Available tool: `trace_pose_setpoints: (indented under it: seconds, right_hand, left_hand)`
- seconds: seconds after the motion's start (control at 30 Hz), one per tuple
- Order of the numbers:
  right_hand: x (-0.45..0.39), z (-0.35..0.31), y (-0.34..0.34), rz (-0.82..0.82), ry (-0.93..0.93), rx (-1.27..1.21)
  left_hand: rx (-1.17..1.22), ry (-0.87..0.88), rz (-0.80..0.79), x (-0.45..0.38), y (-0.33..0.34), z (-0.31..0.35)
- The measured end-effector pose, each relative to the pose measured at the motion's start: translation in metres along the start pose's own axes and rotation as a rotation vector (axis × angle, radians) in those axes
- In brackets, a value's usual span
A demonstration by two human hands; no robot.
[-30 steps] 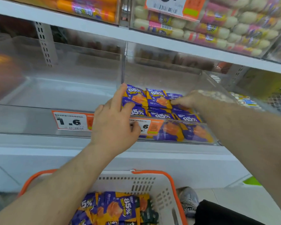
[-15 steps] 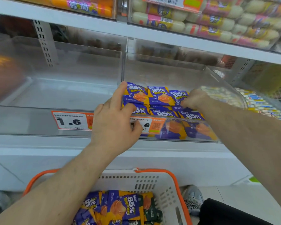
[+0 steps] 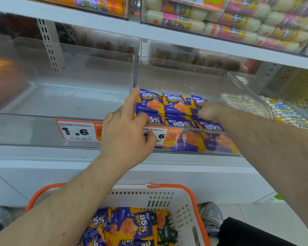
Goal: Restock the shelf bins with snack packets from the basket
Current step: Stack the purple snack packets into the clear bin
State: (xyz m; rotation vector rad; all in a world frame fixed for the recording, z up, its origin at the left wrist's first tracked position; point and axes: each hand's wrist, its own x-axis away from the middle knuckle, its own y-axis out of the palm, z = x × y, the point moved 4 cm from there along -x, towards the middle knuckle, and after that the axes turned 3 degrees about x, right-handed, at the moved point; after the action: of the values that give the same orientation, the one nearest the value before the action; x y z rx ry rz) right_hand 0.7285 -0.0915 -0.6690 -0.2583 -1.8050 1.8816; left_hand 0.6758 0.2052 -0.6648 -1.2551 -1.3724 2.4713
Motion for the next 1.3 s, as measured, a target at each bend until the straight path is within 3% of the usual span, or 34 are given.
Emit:
trace_pose_setpoints:
  seconds: [0.6, 0.73, 0.8, 0.87, 0.93, 0.97, 1.03, 1.1, 1.17, 1.2, 1.3]
  right_hand:
    - [-0.005, 0.002, 0.001, 0.001, -0.017, -0.074]
    - [0.024, -0.009, -0.023, 0.094, -0.014, -0.101]
    - [0.055, -0.020, -0.042, 0.279, -0.021, -0.149]
    - [0.104, -0.035, -0.055, 0.690, -0.130, -0.200]
    - [0.163, -0.059, -0.037, 1.113, -0.427, -0.231]
    - [0.189, -0.073, -0.015, 1.195, -0.579, -0.287]
    - [0.220, -0.095, 0.044, 1.071, -0.707, -0.432]
    - [0.220, -0.117, 0.120, 0.610, -0.596, -0.486]
    - [0.214, -0.133, 0.209, 0.059, -0.388, -0.402]
    - [0.216, -0.140, 0.244, -0.123, -0.347, -0.372]
    - [0.235, -0.166, 0.302, -0.455, -0.389, -0.252]
  left_hand:
    - [-0.006, -0.009, -0.033, 0.000, 0.003, -0.002]
    - [0.048, 0.019, 0.120, 0.010, -0.005, 0.001]
    - [0.114, 0.132, 0.182, 0.018, -0.013, 0.010]
    - [0.183, 0.286, 0.064, 0.030, -0.017, 0.019]
    - [0.188, 0.285, -0.380, 0.051, -0.003, 0.013]
    - [0.108, 0.231, -0.661, 0.066, 0.009, 0.003]
    - [-0.080, 0.106, -1.114, 0.100, 0.026, -0.025]
    - [-0.151, 0.058, -1.315, 0.124, 0.032, -0.043]
    - [-0.153, 0.005, -1.381, 0.136, 0.033, -0.052]
    - [-0.141, -0.009, -1.378, 0.138, 0.032, -0.053]
    - [-0.108, -0.016, -1.326, 0.138, 0.030, -0.052]
